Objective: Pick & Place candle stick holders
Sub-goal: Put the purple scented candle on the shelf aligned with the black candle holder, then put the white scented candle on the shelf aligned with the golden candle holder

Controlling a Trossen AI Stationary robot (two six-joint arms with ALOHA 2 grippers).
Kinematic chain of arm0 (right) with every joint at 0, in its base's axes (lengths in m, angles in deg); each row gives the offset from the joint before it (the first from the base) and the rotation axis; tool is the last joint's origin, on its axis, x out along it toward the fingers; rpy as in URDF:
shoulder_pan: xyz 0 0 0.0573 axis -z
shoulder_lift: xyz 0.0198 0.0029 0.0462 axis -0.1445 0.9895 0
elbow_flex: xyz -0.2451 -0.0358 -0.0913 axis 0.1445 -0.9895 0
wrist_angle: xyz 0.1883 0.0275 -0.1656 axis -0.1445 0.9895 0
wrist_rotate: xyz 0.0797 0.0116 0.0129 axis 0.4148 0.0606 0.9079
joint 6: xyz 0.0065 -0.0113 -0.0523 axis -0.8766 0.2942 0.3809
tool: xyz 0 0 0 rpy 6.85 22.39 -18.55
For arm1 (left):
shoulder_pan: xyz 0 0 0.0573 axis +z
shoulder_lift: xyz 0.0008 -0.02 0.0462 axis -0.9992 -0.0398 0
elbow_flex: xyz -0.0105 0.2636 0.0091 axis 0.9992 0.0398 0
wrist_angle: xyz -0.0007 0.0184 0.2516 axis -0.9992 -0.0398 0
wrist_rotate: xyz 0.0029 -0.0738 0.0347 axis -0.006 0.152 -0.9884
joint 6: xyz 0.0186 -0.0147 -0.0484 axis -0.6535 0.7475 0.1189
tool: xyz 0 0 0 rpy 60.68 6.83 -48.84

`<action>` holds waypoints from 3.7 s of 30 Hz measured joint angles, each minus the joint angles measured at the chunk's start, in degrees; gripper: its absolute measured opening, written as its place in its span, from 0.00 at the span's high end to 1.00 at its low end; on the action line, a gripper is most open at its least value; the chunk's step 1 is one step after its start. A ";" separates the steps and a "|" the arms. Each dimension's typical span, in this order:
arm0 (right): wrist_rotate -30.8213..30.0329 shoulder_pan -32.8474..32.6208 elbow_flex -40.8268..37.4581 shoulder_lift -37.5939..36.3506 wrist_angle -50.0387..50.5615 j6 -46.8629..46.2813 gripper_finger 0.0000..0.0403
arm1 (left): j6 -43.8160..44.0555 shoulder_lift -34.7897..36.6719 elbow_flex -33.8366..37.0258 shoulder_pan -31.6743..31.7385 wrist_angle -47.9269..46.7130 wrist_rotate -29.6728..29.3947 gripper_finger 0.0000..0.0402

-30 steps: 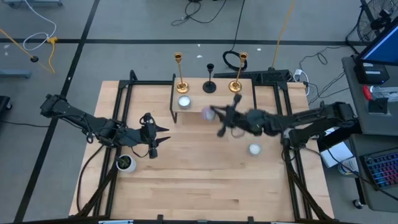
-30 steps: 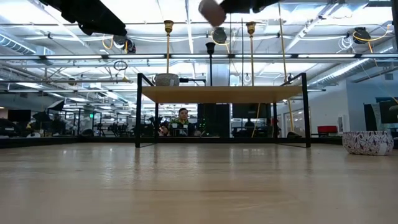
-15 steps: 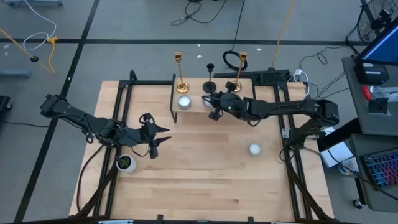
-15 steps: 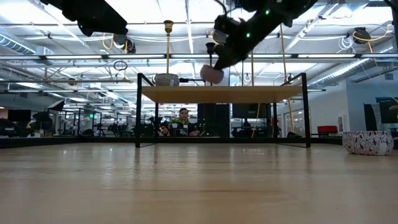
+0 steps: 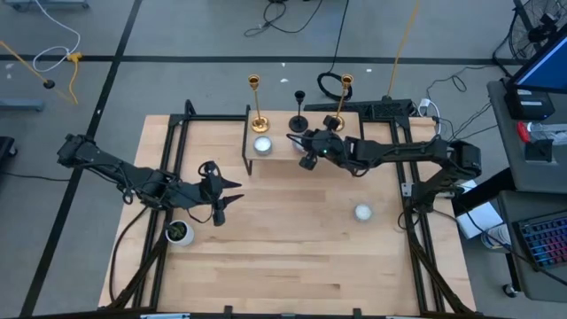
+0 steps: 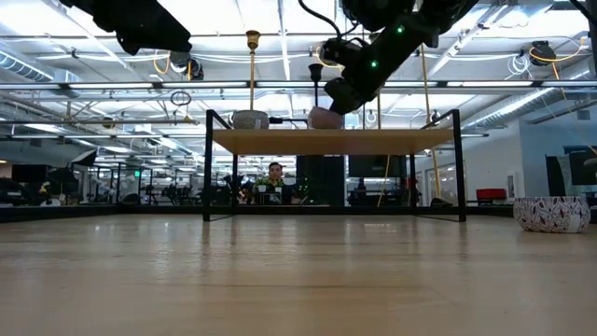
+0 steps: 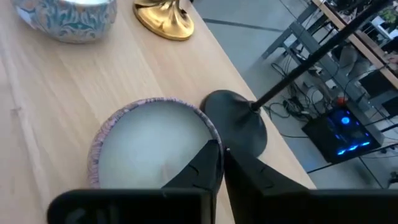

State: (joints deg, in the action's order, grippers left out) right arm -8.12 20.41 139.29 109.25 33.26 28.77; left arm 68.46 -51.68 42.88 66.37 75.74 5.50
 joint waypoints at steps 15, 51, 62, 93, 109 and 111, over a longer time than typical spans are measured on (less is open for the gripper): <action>-0.15 -1.43 -0.11 -1.48 -1.40 0.72 0.68 | 0.81 0.00 0.00 0.00 -0.04 0.07 0.63; 20.95 -23.34 -16.74 -17.53 49.37 -53.62 0.59 | 0.51 0.02 0.00 -2.46 -0.02 0.55 0.63; 26.39 -22.62 -22.15 -17.55 54.89 -62.42 0.59 | -0.94 0.02 0.00 -2.46 -0.02 0.50 0.63; 29.62 -22.58 -22.77 -17.51 33.93 -49.71 0.99 | -0.85 0.02 0.00 -2.42 0.00 0.34 0.63; 9.34 -20.05 1.45 -17.53 34.42 -30.17 0.99 | -2.25 0.00 0.00 -2.42 0.27 -0.09 0.63; 5.81 -17.73 3.89 -17.53 36.55 -27.26 0.99 | -2.25 0.02 0.00 -2.42 0.39 -0.09 0.63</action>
State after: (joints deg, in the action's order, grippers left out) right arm -2.32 2.68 143.18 91.72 69.81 1.51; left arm 66.21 -51.65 42.88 63.95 76.13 5.41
